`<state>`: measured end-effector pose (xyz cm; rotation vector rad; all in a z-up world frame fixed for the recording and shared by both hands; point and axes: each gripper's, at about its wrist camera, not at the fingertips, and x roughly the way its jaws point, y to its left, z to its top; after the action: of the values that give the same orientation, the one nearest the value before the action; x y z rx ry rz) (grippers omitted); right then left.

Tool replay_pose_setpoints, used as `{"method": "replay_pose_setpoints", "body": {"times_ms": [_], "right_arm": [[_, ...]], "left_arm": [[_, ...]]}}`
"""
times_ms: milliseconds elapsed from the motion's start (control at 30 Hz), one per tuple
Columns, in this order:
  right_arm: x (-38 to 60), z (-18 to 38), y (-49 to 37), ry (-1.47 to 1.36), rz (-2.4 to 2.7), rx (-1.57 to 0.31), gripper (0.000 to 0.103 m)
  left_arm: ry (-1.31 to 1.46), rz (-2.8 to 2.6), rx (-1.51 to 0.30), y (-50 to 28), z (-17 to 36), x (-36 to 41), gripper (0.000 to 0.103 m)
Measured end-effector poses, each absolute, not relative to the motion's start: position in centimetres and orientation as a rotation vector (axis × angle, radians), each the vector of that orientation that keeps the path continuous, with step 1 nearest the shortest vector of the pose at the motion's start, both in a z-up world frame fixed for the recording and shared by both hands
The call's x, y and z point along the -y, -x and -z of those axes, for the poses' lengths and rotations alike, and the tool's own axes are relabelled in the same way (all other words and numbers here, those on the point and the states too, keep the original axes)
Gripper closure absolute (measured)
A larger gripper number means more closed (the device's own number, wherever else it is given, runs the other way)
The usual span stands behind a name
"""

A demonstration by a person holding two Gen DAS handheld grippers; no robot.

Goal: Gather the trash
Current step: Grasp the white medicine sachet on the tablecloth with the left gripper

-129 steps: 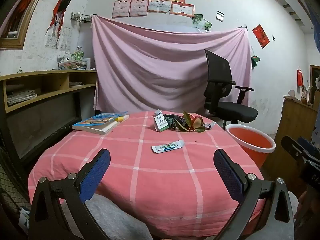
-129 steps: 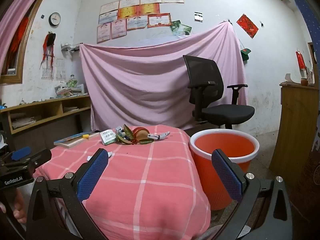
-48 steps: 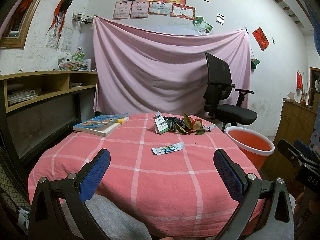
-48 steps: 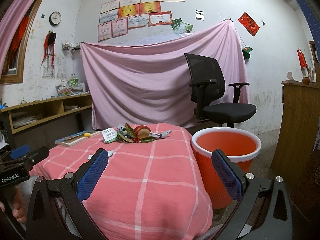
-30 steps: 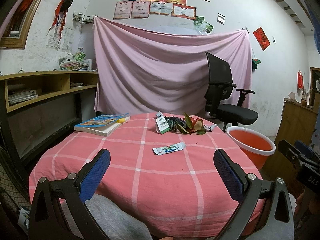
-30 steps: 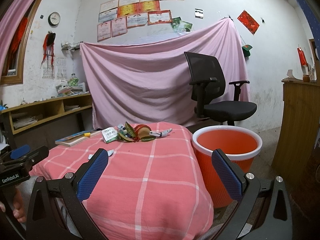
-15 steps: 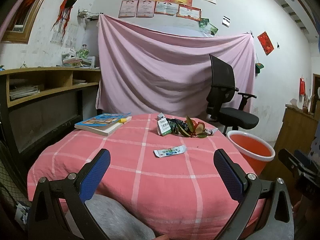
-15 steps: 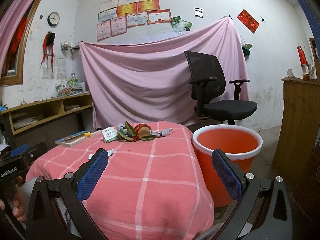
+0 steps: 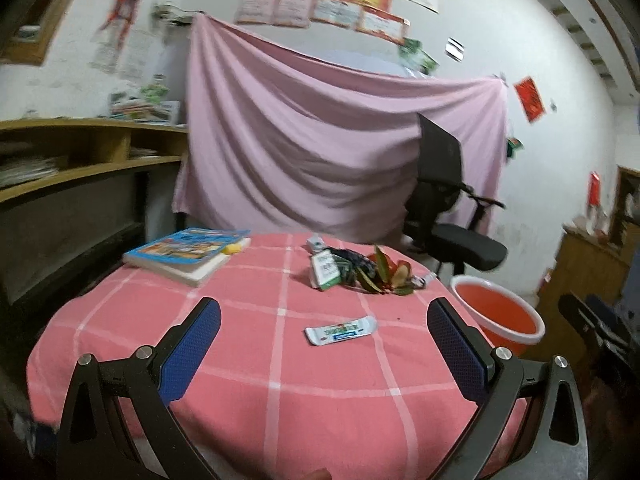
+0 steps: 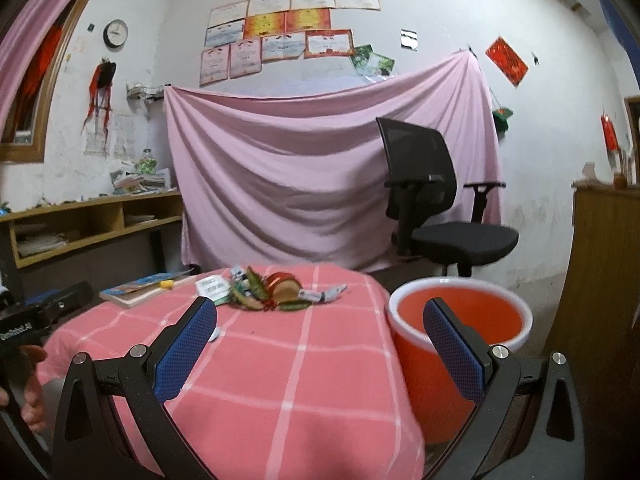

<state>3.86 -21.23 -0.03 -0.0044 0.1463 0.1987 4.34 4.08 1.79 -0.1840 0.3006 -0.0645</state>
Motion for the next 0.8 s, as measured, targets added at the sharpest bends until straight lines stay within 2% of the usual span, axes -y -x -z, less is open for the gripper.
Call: {"method": "replay_pose_setpoints", "body": {"times_ms": [167,433,700,800], "right_arm": [[20.8,0.2,-5.7,0.047,-0.189,-0.137,0.000],[20.0,0.2,-9.8,0.066,-0.202,-0.164,0.000],[19.5,0.8,-14.9,0.046,-0.230,-0.304,0.000],[19.8,1.2,-16.7,0.043,-0.243,-0.370,0.000]], "left_arm": [[0.068,0.088,-0.317,-6.4,-1.5,-3.9,0.002],[0.052,0.121,-0.403,-9.6,0.5,-3.7,0.002],[-0.060,0.211,-0.568,-14.1,2.5,-2.5,0.003],[-0.065,0.238,-0.630,-15.4,3.3,-2.6,0.008]]}}
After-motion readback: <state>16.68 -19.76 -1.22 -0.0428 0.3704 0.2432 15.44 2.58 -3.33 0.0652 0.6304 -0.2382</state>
